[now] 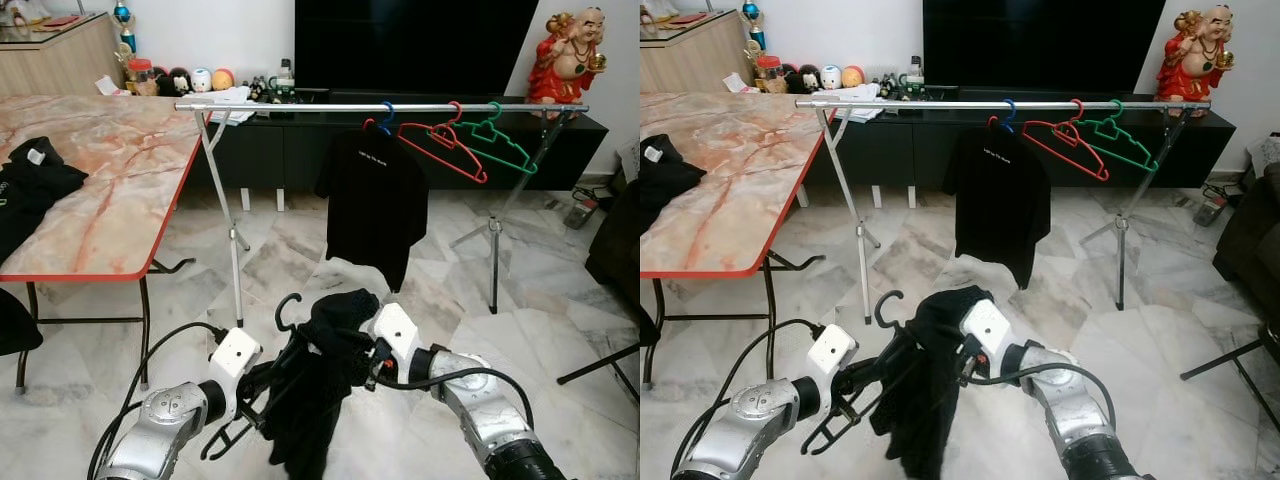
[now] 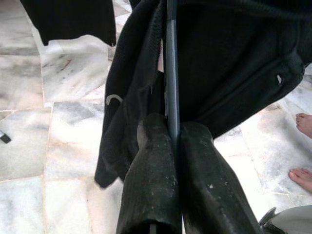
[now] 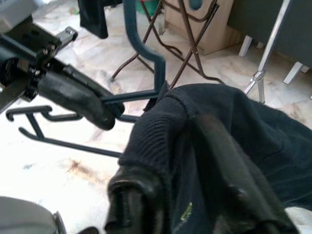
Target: Hang hanger
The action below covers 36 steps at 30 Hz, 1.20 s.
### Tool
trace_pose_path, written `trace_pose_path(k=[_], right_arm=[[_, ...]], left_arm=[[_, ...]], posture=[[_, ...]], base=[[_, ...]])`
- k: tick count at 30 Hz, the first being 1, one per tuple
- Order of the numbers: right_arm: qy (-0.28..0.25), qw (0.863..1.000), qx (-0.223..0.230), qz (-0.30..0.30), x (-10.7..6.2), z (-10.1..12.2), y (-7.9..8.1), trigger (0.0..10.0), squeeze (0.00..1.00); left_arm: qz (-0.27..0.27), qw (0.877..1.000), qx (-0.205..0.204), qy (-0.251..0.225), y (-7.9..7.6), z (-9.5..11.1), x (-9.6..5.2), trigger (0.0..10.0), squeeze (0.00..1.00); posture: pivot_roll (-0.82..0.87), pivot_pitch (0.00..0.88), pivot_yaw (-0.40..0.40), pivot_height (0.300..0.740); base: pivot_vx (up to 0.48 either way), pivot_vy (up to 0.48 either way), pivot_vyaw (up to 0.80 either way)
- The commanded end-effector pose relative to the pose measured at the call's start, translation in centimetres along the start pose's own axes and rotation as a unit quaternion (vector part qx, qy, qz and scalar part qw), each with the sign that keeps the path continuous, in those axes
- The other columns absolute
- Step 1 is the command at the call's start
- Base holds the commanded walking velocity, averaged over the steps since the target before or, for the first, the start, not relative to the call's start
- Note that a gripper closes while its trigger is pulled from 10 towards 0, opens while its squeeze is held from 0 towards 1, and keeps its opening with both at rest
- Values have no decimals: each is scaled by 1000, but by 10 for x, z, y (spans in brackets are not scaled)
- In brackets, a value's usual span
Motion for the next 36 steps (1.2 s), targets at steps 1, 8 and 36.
trace_pose_path(k=[1, 8, 36], right_arm=[[17, 1000, -11, 8, -1, -3, 1, 10000, 1000], [53, 998, -21, 7, -2, -13, 1, 10000, 1000], [165, 986, -26, 5, -8, -47, 2, 10000, 1000]], left_arm=[[6, 1000, -2, -9, 3, 3, -1, 10000, 0], [6, 1000, -4, -11, 3, 4, -1, 10000, 0], [9, 1000, -10, -9, 2, 3, 2, 10000, 0]], posture=[[50, 46, -21, 740], [50, 45, -23, 740], [42, 52, -29, 740]], base=[[0, 0, 0], [0, 0, 0], [0, 0, 0]])
Point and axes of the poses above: a point about 5 cm out from each wrist's last joint towards the gripper, its own x axis pointing out of the wrist towards the gripper, its own z axis along the axis of the wrist's last joint, y = z × x, the point moved 3 cm from there along x, pointing out of the wrist towards the gripper, and after that the axes turned 14 degrees about x, right-handed, at the moved point
